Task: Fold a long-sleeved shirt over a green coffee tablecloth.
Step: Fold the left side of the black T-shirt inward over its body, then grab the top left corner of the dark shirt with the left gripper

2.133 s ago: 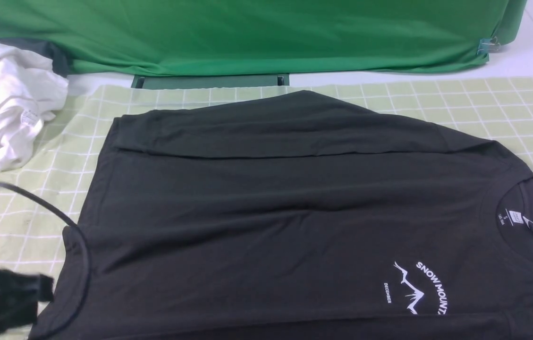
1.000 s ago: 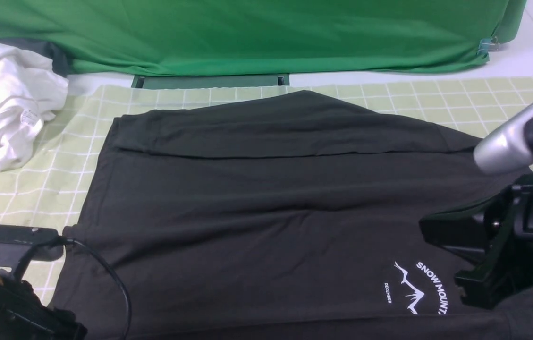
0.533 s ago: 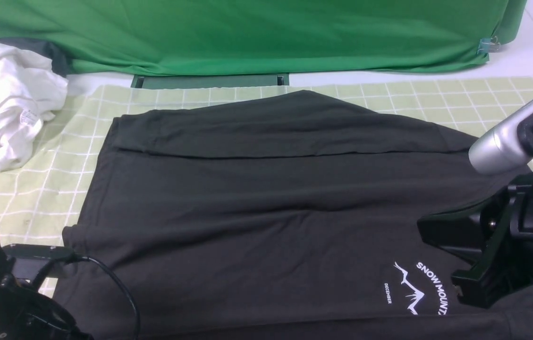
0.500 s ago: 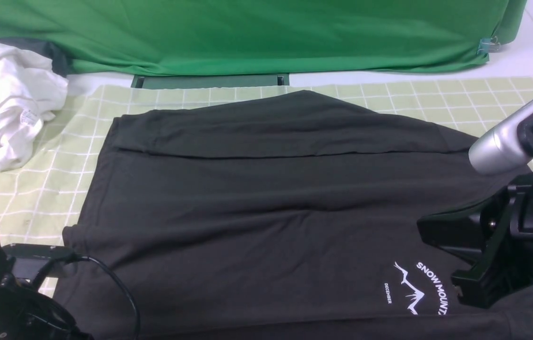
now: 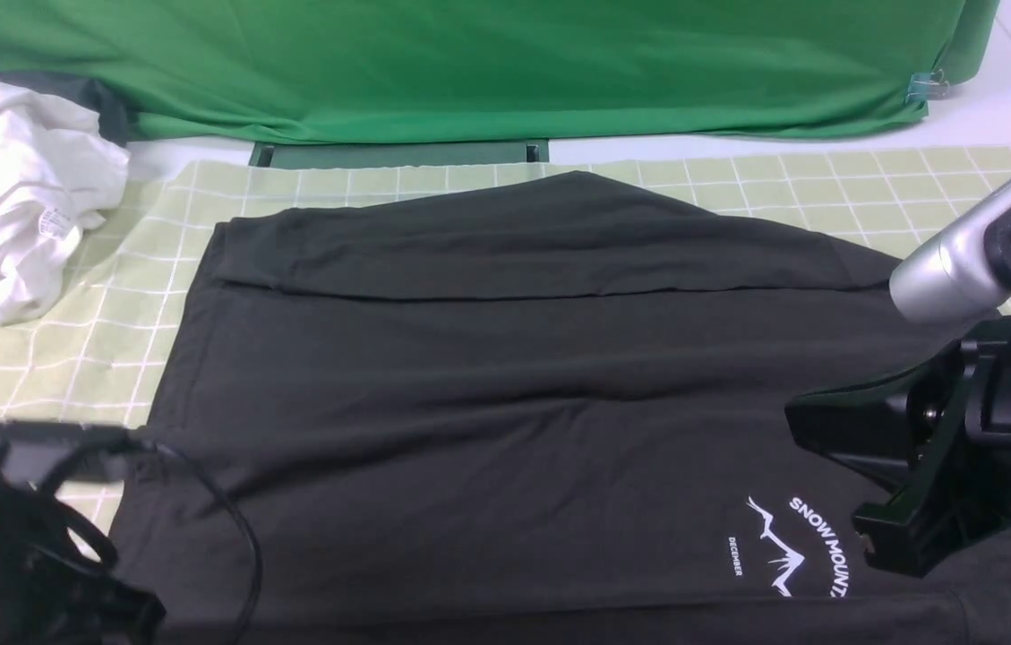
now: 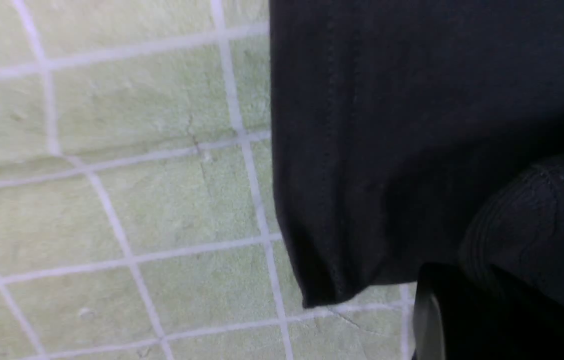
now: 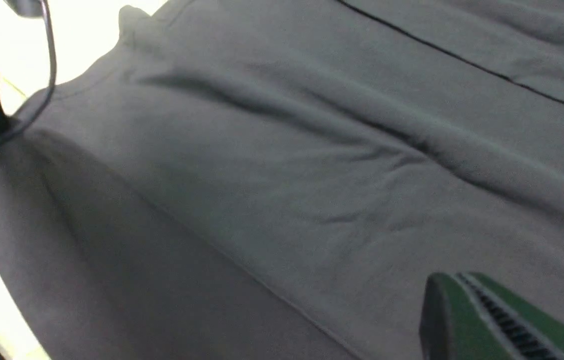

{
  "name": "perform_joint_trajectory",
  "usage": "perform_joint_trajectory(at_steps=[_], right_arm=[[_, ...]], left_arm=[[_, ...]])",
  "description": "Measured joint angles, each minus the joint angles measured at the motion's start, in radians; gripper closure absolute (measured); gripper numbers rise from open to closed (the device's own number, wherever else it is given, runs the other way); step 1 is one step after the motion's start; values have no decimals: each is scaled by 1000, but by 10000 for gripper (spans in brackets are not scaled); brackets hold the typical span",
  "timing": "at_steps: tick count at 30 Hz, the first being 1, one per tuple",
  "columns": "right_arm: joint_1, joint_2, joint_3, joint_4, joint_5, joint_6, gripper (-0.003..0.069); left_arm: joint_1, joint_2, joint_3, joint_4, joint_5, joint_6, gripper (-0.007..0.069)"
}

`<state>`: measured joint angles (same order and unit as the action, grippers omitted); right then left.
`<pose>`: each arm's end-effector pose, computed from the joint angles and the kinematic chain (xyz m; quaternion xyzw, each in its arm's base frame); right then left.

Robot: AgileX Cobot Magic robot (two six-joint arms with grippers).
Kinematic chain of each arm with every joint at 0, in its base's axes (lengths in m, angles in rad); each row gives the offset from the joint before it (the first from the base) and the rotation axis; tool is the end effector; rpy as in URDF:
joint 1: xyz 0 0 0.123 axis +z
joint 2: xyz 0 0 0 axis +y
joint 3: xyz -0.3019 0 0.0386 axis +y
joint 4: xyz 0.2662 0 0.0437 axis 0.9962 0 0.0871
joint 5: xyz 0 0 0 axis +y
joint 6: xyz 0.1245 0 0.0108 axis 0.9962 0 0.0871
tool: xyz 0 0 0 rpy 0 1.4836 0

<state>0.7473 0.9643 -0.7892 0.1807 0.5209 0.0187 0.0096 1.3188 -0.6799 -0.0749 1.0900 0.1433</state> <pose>0.1625 0.1658 0.3192 -0.2692 0.8423 0.2427 0.3990 0.1932 -0.0064 0.1769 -0.0483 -0.9977 0.0352 0.0328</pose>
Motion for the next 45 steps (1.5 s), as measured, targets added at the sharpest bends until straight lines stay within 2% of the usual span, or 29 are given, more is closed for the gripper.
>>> perform_joint_trajectory(at_steps=[5,17,30,33,36,37,39,40,42,45], right_arm=[[0,0,0,0,-22,0,643],[0,0,0,0,-41,0,628],[0,0,0,0,-41,0,611],[0,0,0,0,-41,0,610],[0,0,0,1,-43,0,606],[0,0,0,1,-43,0,605],[0,0,0,1,-43,0,600],[0,0,0,1,-43,0,599],[0,0,0,1,-42,0,599],[0,0,0,1,-42,0,595]], left_arm=[[0,-60,-106,5,18,1,607],[0,28,-396,18,-196,42,607],[0,279,-432,147,-299,42,591],[0,310,-432,154,-340,42,545],[0,332,-433,191,-365,19,428],[0,333,-433,203,-365,10,412],[0,338,-436,241,-366,-60,344],[0,340,-447,267,-364,-128,283],[0,340,-479,279,-363,-183,235],[0,351,-561,268,-366,-212,207]])
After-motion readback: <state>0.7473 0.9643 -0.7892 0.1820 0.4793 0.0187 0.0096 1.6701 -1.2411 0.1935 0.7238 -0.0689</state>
